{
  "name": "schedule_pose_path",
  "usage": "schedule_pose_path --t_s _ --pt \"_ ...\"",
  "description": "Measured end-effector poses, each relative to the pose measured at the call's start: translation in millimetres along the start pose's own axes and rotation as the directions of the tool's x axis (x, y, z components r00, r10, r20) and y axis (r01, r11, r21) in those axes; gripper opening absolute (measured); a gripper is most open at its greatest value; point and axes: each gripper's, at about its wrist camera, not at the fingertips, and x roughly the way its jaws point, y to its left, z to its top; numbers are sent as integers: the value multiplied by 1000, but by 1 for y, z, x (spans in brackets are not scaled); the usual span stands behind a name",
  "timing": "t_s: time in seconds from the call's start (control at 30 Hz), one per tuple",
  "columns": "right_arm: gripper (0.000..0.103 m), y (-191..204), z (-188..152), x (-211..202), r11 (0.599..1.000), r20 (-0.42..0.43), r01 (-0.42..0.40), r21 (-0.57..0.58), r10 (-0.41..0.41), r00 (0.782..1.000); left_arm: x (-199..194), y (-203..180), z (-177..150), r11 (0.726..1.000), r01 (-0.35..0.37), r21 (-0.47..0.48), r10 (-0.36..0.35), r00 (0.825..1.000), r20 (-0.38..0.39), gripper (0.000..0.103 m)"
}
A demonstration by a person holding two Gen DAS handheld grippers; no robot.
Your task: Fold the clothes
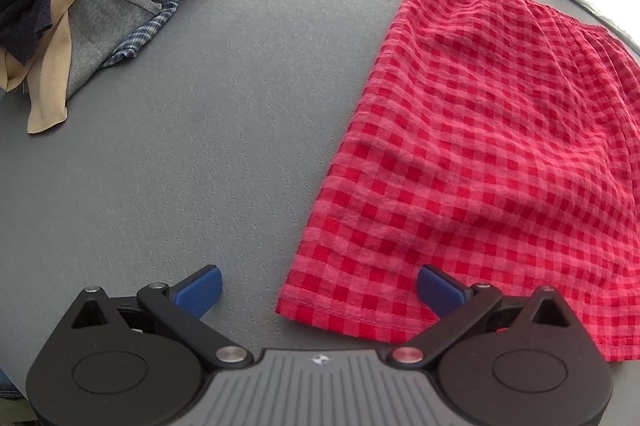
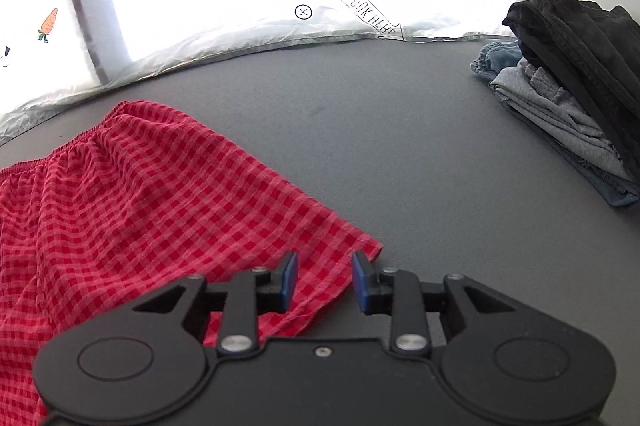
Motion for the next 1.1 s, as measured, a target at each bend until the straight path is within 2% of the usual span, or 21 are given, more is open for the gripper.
schedule_pose_path --t_s 0.13,0.27,0.47,0.57,0.67,0.83,1.0,1.07,1.1 --pt "30 51 -14 -22 993 6 -93 -71 94 996 -5 12 -7 1000 26 16 -26 1000 0 102" --pt "26 111 -31 -35 973 -27 -173 -153 171 985 -5 30 -9 998 57 -5 -57 998 -8 102" --pt "23 195 -67 -57 917 -64 -270 -294 263 963 -8 50 -19 994 87 60 -87 996 -2 102" --pt "22 229 -85 -61 885 -101 -325 -332 310 946 -8 64 -21 995 74 72 -74 997 3 103" --pt "22 259 -100 -63 860 -137 -386 -333 361 922 -8 78 -23 995 60 83 -61 998 9 103" --pt "22 303 -118 -67 828 -176 -452 -333 416 892 -4 106 -15 1000 17 23 -18 1000 15 102" --pt "25 332 -125 -71 801 -228 -505 -320 452 862 -1 108 -15 999 23 25 -23 1000 10 103" --pt "25 341 -125 -71 807 -258 -510 -297 446 857 0 109 -15 999 26 27 -26 1000 8 103" --pt "25 344 -124 -68 826 -283 -501 -259 431 857 1 110 -15 999 27 27 -27 1000 7 103"
